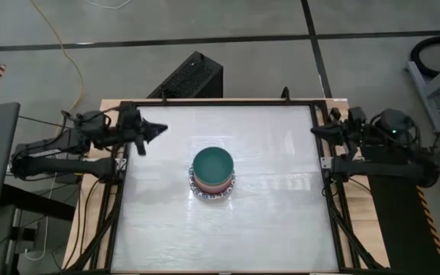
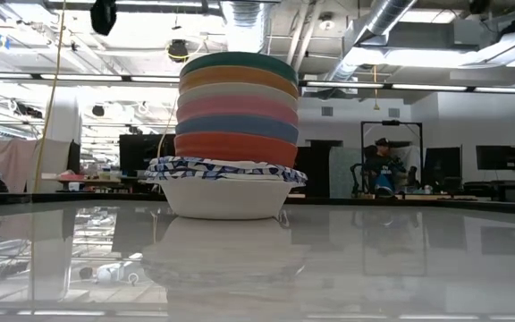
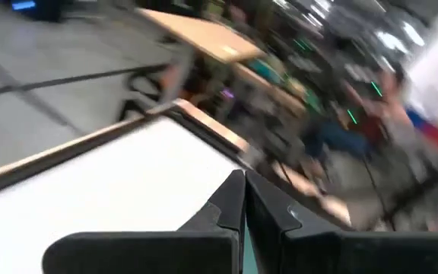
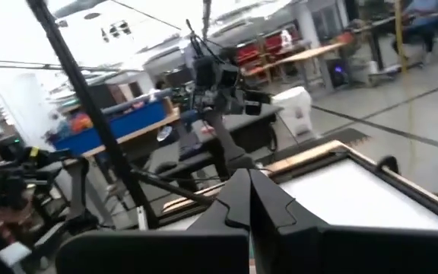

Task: Nest bowls inside each other
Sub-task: Return to Home Position

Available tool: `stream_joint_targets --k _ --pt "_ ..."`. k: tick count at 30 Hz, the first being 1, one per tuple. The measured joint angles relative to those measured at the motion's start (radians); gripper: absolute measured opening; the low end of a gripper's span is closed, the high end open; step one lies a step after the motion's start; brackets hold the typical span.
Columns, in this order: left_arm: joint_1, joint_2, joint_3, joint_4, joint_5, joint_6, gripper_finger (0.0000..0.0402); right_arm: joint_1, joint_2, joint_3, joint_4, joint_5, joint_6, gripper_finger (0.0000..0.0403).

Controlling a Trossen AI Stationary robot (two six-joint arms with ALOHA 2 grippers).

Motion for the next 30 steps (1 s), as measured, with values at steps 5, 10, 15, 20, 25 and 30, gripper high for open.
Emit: stream_joint_targets --k 5,10,15,20,25,30 --pt "0.001 -0.014 0.000 -0.061 -0.177 -0.095 0.0000 0.001 -0.021 0.002 -0.178 -0.013 0.039 0.0021" --pt "0.001 -0.009 0.000 -0.171 -0.139 -0.112 0.0000 0.000 -0.012 0.000 -0.259 0.039 0.094 0.0032" --pt "0.021 0.008 0.000 -0.128 -0.097 0.024 0.0000 -0.001 -0.011 -0.019 -0.163 0.039 -0.058 0.0035" --pt "0.089 0.008 0.000 -0.063 0.079 0.129 0.0000 0.002 -0.100 -0.109 -0.019 0.041 -0.126 0.0033" --pt "0.169 0.014 0.000 -0.009 0.273 0.198 0.0000 0.000 -0.228 -0.241 0.161 0.045 -0.129 0.0033" --pt "0.239 0.013 0.000 -0.013 0.366 0.232 0.0000 0.000 -0.337 -0.364 0.236 0.042 -0.092 0.0033"
